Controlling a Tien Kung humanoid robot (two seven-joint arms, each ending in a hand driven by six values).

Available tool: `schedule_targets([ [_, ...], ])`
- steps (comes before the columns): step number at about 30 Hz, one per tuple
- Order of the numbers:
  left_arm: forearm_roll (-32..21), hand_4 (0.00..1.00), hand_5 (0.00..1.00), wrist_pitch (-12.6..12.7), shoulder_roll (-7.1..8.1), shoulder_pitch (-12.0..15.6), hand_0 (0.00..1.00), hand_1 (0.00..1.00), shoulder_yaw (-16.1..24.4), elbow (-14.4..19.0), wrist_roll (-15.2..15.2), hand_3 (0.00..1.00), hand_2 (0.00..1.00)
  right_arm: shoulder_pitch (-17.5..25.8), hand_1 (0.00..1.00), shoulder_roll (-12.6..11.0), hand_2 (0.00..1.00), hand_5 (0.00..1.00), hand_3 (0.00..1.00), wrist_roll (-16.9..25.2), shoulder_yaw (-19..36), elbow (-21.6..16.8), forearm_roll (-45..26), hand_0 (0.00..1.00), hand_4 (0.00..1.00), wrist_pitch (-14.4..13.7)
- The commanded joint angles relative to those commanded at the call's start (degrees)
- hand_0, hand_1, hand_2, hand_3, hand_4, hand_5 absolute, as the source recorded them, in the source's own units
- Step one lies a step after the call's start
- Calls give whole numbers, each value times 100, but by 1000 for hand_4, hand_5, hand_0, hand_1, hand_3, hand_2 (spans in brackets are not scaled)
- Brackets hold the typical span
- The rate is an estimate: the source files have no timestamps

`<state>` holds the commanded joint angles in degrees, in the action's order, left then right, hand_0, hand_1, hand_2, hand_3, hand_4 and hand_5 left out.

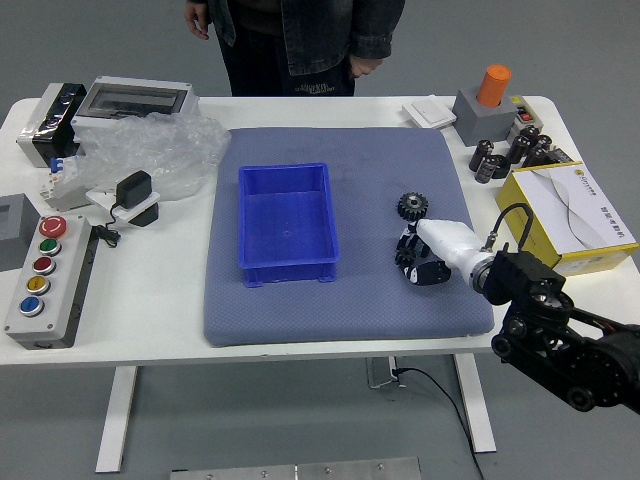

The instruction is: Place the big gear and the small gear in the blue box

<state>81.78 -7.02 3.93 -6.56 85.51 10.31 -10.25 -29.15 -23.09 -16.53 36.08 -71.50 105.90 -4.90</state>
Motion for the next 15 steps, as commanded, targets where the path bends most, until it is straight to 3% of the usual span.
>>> schedule_targets([
  [15,7,426,26,-5,-6,-1,728,680,11,0,2,689,698,34,471,19,481,73,509,81,42,17,28,579,563,-187],
])
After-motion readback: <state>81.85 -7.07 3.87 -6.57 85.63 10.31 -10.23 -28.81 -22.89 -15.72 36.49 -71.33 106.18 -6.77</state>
